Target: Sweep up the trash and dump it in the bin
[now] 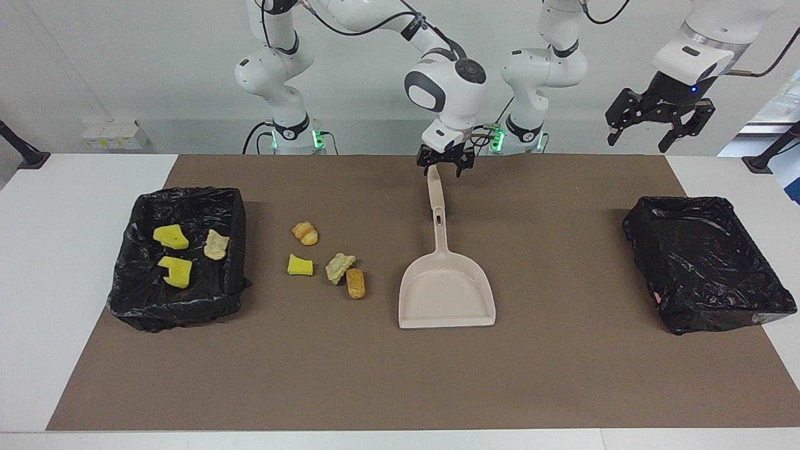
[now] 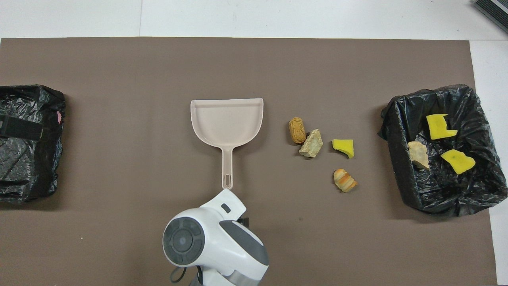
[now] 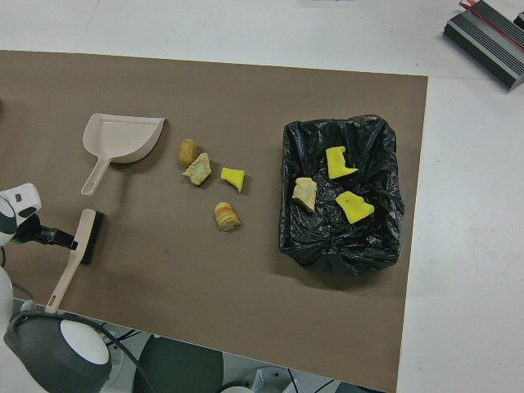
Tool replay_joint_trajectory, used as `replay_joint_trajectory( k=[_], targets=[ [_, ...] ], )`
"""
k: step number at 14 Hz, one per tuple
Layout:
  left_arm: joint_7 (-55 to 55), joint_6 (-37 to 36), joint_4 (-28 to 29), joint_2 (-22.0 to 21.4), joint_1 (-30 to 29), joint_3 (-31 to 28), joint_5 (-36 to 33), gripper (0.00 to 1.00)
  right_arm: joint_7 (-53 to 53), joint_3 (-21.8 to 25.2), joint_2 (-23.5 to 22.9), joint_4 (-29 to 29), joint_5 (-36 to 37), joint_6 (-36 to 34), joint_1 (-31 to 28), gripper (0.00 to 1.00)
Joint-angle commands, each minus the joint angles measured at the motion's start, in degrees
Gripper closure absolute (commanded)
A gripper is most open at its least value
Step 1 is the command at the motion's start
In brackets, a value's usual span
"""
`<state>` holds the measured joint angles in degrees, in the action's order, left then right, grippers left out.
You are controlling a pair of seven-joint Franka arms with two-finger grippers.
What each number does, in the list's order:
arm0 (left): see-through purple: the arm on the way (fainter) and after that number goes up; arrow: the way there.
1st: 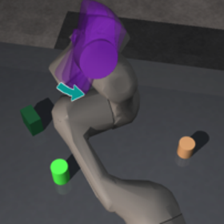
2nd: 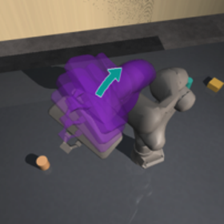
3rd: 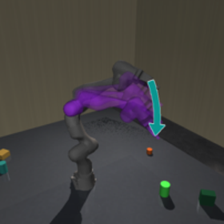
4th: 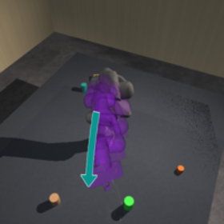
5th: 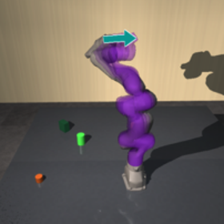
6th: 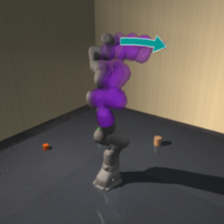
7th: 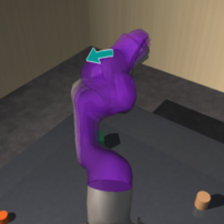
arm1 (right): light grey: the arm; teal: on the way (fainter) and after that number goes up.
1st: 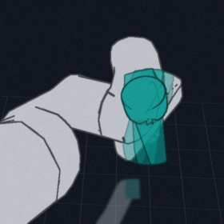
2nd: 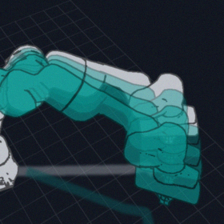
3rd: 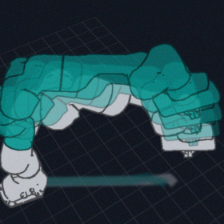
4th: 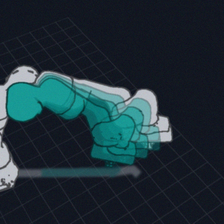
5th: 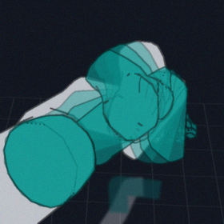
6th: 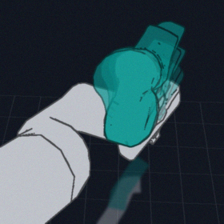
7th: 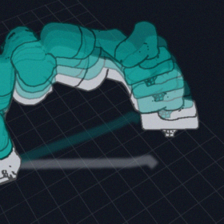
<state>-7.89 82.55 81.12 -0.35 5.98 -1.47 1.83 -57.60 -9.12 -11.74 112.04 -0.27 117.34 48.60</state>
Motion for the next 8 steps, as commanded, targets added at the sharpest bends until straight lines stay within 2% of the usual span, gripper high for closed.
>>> replay_joint_trajectory(
  k=[1, 4, 5, 8],
  targets=[
    [-1.2, -0.4, -3.9, 3.0, -0.4, 0.2, -1.3, 0.00, 0.6, -0.1, 5.6, 8.8, -5.2, 3.8, 1.5, 0.00],
    [-1.3, 1.4, -1.2, 1.3, -0.2, 0.1, -0.8, 0.00, 0.6, -0.1, 7.3, 14.2, -6.1, 9.7, 1.9, 0.00],
    [-1.4, 1.6, 1.6, -0.2, -0.1, 0.1, -0.8, 0.00, 1.1, -0.1, 7.3, 14.7, -7.8, 10.4, 1.9, 0.04],
    [-1.0, 4.7, 8.4, -4.0, 0.1, 0.1, -0.8, 0.00, 3.6, -0.1, 7.7, 15.2, -9.9, 10.5, 1.9, 0.32]
  ],
)
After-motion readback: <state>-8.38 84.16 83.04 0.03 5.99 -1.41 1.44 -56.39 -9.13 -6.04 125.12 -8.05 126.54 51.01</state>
